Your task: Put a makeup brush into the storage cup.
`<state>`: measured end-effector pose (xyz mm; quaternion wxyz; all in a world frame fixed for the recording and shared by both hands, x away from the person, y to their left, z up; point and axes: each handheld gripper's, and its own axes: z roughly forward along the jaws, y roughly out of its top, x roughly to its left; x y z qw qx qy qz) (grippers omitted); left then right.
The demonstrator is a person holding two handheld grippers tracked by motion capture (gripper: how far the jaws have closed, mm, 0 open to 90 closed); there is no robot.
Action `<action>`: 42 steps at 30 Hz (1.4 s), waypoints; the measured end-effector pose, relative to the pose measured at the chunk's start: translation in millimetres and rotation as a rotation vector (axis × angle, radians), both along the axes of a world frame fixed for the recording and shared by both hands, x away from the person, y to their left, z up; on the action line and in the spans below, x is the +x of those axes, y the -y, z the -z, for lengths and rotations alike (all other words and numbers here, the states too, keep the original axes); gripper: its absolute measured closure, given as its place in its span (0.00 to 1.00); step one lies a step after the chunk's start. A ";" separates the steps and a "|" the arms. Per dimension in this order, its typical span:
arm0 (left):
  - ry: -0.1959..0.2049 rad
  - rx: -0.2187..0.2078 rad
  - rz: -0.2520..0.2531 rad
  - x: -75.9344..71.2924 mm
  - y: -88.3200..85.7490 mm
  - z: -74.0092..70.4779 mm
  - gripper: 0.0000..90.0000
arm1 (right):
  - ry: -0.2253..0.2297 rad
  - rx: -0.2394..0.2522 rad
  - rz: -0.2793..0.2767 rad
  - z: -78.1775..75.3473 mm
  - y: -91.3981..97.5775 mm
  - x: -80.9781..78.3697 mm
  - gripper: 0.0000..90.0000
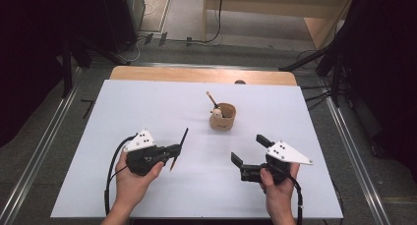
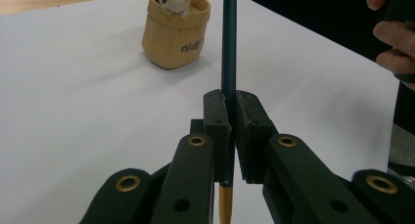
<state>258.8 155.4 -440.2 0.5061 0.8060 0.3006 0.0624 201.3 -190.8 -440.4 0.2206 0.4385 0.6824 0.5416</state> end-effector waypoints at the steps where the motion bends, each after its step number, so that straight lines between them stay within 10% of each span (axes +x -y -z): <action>1: 0.004 0.003 0.004 -0.4 1.2 0.3 0.95 | 0.002 -0.003 -0.003 0.0 -2.6 1.1 0.00; 19: 0.028 -0.057 0.067 -10.8 27.9 7.1 0.95 | -0.058 0.184 -0.091 -0.6 -45.6 8.3 0.10; 34: 0.060 -0.069 0.091 -20.7 39.9 6.5 0.95 | -0.110 0.369 -0.129 8.6 -61.7 8.6 0.67; 42: 0.073 -0.080 0.083 -22.1 40.0 4.5 0.95 | -0.106 0.395 -0.131 14.5 -63.9 6.6 0.69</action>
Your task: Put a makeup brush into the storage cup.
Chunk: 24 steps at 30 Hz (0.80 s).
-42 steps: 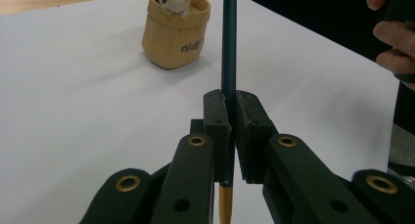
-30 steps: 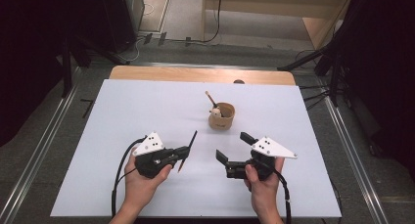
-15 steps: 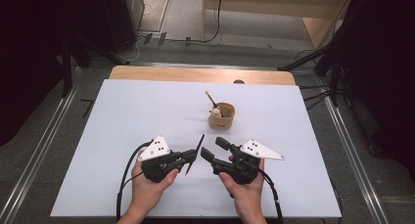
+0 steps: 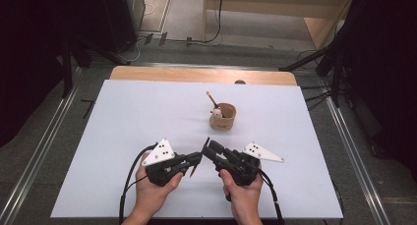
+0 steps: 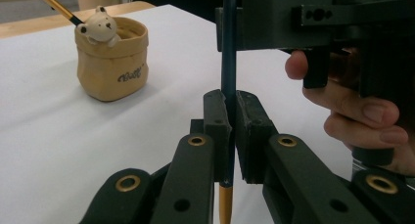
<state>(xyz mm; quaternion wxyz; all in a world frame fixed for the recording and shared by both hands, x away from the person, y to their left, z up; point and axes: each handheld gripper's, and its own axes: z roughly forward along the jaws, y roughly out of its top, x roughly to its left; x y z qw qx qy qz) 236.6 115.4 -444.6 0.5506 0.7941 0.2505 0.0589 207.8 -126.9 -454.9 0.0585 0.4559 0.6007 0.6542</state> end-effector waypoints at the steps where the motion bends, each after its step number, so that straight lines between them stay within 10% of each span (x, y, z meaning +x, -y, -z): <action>1: -0.004 -0.009 -0.006 0.9 -2.2 -0.8 0.95 | 0.008 -0.010 0.013 -0.1 -0.1 -1.6 0.68; 14: 0.028 -0.080 -0.060 2.1 -19.7 -12.9 0.95 | -0.002 -0.082 -0.092 29.0 -34.3 -14.0 0.68; 24: 0.036 -0.095 -0.040 -3.8 -12.4 -14.5 0.95 | 0.007 -0.113 -0.075 27.6 -41.8 -12.8 0.78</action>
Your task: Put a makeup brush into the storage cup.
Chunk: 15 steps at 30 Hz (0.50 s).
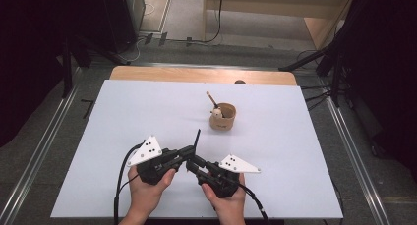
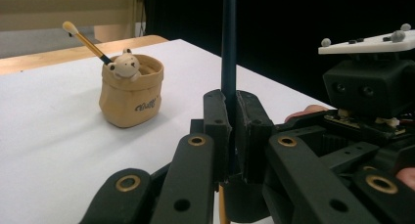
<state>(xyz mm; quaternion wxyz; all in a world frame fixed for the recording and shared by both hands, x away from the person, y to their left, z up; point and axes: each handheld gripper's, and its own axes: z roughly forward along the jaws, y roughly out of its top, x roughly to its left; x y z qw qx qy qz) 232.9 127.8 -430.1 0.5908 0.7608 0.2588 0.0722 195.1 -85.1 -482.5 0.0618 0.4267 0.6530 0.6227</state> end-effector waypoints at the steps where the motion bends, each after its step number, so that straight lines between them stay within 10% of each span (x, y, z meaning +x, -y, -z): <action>1: -0.001 -0.001 0.001 -0.5 1.3 0.5 0.95 | -0.001 -0.006 0.000 -0.1 -0.4 0.5 0.79; 15: -0.011 -0.007 0.016 -0.8 3.8 3.1 0.95 | 0.017 -0.071 0.009 -0.8 -0.3 -0.5 0.94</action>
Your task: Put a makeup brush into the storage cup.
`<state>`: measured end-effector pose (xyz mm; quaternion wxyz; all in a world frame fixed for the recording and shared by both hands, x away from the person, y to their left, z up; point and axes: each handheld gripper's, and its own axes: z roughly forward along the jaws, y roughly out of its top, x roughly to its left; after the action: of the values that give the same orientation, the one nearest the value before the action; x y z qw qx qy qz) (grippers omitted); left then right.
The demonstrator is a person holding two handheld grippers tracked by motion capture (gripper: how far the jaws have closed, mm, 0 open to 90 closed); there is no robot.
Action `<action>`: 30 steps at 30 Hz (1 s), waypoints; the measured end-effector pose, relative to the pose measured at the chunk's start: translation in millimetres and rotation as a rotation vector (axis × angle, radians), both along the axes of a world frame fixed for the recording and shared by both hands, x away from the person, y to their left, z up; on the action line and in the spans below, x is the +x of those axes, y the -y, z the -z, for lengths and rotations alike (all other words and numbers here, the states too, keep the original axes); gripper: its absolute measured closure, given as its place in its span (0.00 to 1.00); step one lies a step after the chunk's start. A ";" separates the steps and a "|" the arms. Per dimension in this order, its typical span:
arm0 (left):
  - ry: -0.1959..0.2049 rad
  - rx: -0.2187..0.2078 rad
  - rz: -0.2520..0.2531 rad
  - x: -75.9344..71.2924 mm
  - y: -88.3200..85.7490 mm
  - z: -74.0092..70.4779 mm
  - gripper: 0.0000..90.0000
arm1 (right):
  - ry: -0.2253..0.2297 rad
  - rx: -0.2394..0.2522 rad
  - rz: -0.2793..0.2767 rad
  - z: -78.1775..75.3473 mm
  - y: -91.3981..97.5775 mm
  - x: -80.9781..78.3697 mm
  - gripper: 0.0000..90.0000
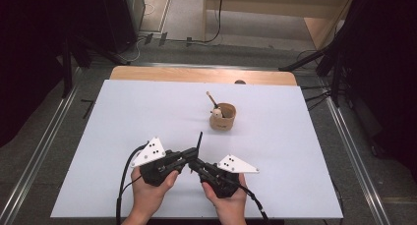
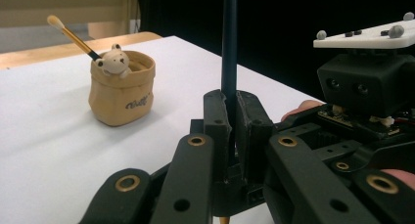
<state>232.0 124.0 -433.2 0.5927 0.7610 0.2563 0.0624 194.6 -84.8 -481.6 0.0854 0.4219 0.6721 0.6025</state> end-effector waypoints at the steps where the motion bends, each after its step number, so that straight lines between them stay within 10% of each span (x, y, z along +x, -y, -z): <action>1: -0.002 -0.003 0.000 0.2 -0.3 0.1 0.94 | 0.006 -0.005 -0.001 -0.2 0.1 -0.1 0.94; 11: -0.029 0.018 -0.047 8.2 -10.0 -7.0 0.74 | 0.077 -0.162 0.072 -4.9 13.7 4.5 0.94; 30: -0.040 0.094 -0.089 17.8 -28.7 -22.1 0.65 | 0.211 -0.422 0.100 -15.7 37.0 13.6 0.94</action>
<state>249.9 152.7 -411.2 0.5477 0.7770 0.2983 0.0854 208.1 -121.8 -466.0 0.2712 0.3623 0.7485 0.4847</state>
